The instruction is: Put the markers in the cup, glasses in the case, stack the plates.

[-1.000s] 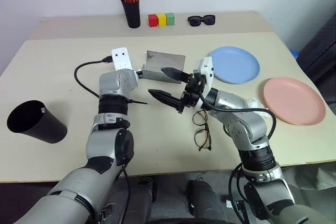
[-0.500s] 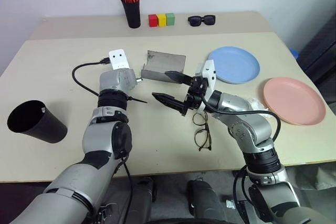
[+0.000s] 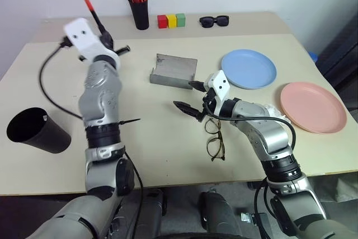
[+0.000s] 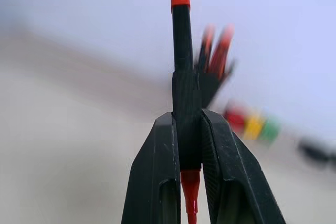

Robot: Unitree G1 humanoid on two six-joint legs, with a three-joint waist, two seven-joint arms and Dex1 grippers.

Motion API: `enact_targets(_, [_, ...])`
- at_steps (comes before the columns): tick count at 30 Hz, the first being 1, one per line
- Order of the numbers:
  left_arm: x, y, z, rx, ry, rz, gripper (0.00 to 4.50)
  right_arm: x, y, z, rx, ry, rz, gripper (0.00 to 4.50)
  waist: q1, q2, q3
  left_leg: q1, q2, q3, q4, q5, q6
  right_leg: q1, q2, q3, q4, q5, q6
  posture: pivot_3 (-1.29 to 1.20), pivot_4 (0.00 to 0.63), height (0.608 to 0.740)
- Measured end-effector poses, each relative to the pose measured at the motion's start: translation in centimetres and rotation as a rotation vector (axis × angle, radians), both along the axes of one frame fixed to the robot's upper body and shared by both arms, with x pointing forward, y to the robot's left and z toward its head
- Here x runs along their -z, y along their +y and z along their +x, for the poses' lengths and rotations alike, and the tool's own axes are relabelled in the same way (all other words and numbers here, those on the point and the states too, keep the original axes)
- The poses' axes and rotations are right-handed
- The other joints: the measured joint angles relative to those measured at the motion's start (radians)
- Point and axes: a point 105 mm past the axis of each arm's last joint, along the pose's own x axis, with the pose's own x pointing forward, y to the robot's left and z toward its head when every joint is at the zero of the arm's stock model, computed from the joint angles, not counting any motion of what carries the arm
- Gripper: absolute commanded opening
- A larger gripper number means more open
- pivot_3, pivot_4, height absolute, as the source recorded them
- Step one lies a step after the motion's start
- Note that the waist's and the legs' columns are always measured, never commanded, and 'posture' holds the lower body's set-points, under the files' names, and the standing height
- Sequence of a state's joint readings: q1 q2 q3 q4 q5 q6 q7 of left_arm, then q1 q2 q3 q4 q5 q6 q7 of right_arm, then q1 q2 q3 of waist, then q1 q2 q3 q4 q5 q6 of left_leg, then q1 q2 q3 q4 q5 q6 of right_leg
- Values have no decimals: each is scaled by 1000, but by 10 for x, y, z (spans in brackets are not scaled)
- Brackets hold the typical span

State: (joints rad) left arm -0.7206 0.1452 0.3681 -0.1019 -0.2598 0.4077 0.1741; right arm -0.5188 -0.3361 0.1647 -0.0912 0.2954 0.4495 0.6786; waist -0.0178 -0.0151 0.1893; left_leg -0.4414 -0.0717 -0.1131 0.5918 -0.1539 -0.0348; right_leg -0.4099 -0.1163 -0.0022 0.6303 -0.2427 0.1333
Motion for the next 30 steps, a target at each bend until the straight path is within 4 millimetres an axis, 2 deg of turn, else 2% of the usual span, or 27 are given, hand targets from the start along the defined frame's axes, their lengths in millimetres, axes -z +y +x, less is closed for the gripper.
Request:
enact_targets(6, [6, 62, -82, -292, -79, 143, 38, -8, -3, -3, -35, -12, 48, 4500, 5, 0, 0, 0, 0, -1, 0, 0, 0, 1, 0, 0, 0, 0, 0, 0, 150, 740])
enact_targets(10, [10, 73, -124, -407, -83, 311, 38, -27, 7, -19, -170, -1, 175, 4500, 9, 0, 0, 0, 0, -1, 1, 0, 0, 2, 0, 0, -1, -1, -2, 0, 150, 740])
enact_targets(14, [35, 82, -145, -470, -3, 354, 38, -40, 18, -35, -304, 5, 233, 4500, 7, 0, -1, 1, 1, -1, 1, -1, 0, 2, 0, -1, -1, -2, -4, 0, 150, 740])
enact_targets(21, [68, 95, -177, -605, 95, 332, 38, -39, 27, -42, -366, 15, 227, 4500, 8, 0, -1, 1, 1, -1, 1, -2, -2, 2, 0, -1, -1, -2, -4, 0, 150, 740])
enact_targets(26, [78, 96, -183, -637, 100, 308, 38, -37, 32, -45, -389, 24, 220, 4500, 8, 0, -1, 0, 1, -1, 1, -2, -2, 1, 0, -1, -1, -3, -4, 0, 150, 740])
enact_targets(30, [91, 98, -179, -631, 126, 281, 38, -36, 33, -46, -393, 26, 221, 4500, 8, 0, -1, 0, 1, -1, 1, -2, -2, 1, 0, -1, -1, -3, -4, 0, 150, 740])
